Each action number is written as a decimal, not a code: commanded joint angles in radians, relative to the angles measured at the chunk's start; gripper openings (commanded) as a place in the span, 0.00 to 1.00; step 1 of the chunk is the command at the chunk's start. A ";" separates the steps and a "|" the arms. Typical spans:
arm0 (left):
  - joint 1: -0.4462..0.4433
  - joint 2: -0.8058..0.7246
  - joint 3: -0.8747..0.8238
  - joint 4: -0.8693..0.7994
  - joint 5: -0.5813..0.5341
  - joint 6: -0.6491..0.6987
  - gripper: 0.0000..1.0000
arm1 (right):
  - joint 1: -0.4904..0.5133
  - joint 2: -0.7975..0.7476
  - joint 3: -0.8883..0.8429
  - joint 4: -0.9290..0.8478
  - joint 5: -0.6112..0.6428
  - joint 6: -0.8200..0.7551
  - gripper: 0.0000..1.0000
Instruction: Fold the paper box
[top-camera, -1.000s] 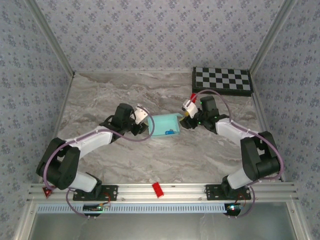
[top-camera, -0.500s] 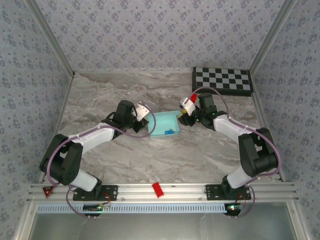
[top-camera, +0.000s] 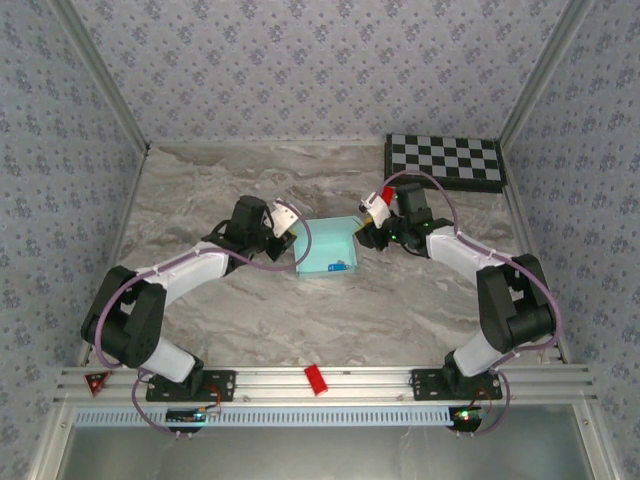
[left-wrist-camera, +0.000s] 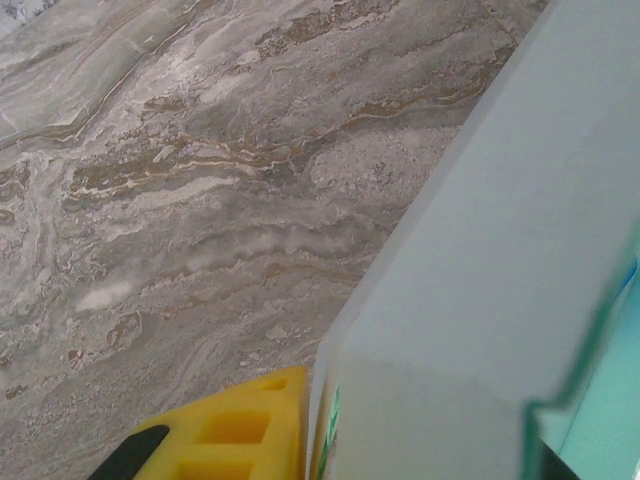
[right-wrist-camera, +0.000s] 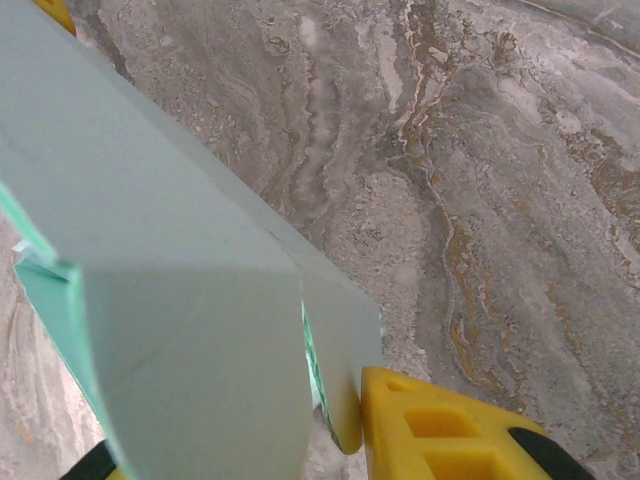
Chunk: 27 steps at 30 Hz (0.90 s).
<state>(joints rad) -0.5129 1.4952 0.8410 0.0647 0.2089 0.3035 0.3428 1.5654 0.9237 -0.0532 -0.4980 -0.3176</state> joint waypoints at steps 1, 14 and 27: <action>0.005 0.013 0.040 0.019 0.036 -0.025 0.16 | 0.019 0.008 0.027 -0.025 0.008 0.067 0.26; 0.009 0.062 0.088 -0.003 0.023 -0.084 0.10 | 0.057 -0.017 -0.015 0.052 0.192 0.226 0.22; 0.011 0.103 0.142 -0.004 0.022 -0.159 0.07 | 0.108 -0.073 -0.087 0.157 0.363 0.342 0.15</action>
<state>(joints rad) -0.5102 1.5833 0.9405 0.0582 0.2138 0.1814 0.4393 1.5204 0.8551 0.0593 -0.2031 -0.0280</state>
